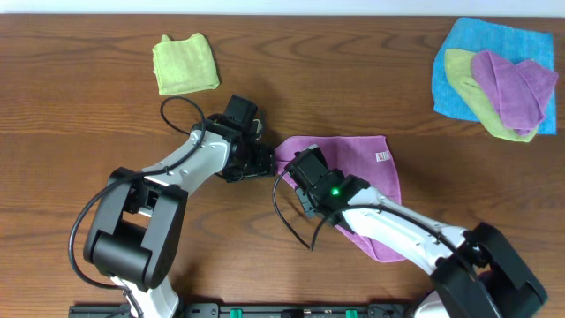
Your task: Fold the cloth
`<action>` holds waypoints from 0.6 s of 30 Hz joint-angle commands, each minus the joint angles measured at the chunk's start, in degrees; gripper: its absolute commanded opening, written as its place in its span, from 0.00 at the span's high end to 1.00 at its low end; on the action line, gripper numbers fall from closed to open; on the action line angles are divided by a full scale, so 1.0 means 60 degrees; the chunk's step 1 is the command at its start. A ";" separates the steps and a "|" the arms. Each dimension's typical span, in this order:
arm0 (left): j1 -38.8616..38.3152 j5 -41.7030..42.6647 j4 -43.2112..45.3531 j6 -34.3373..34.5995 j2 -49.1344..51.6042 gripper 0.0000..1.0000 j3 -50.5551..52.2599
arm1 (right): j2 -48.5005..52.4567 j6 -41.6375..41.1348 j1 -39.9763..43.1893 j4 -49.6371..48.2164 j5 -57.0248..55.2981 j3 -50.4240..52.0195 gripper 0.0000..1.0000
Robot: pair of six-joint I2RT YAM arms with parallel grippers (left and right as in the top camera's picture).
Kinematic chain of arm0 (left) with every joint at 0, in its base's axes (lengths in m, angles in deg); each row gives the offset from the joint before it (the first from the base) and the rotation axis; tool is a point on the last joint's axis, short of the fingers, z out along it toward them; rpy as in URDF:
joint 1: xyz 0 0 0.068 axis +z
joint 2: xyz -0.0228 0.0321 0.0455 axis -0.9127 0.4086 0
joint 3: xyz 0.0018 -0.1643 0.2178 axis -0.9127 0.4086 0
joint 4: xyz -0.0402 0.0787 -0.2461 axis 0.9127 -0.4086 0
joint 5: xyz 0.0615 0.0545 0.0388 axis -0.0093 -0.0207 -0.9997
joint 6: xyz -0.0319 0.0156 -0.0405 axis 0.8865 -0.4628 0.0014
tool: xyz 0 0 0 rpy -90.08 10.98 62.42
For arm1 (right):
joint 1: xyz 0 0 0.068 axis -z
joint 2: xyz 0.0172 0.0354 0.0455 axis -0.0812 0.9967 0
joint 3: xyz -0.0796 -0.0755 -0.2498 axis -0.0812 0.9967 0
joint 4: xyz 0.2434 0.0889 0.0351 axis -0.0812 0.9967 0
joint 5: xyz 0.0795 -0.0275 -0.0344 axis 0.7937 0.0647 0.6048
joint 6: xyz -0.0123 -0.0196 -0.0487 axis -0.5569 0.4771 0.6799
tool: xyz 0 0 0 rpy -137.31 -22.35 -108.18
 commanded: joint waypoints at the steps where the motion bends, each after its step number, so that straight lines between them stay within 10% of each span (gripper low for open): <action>1: 0.0069 -0.0321 -0.0106 -0.0102 0.0171 0.27 0.0120 | 0.0477 0.0124 -0.0033 -0.0098 -0.0117 0.0102 0.46; 5: 0.0069 -0.0321 -0.0106 -0.0102 0.0171 0.28 0.0120 | 0.0805 0.0251 -0.0033 -0.0113 -0.0295 0.0102 0.49; 9: 0.0069 -0.0321 -0.0102 -0.0102 0.0171 0.28 0.0120 | 0.0805 0.0302 -0.0022 -0.0189 -0.0375 0.0098 0.82; 18: 0.0069 -0.0324 -0.0102 -0.0102 0.0171 0.28 0.0120 | 0.0707 0.0543 -0.0033 -0.0025 -0.0590 0.0007 0.86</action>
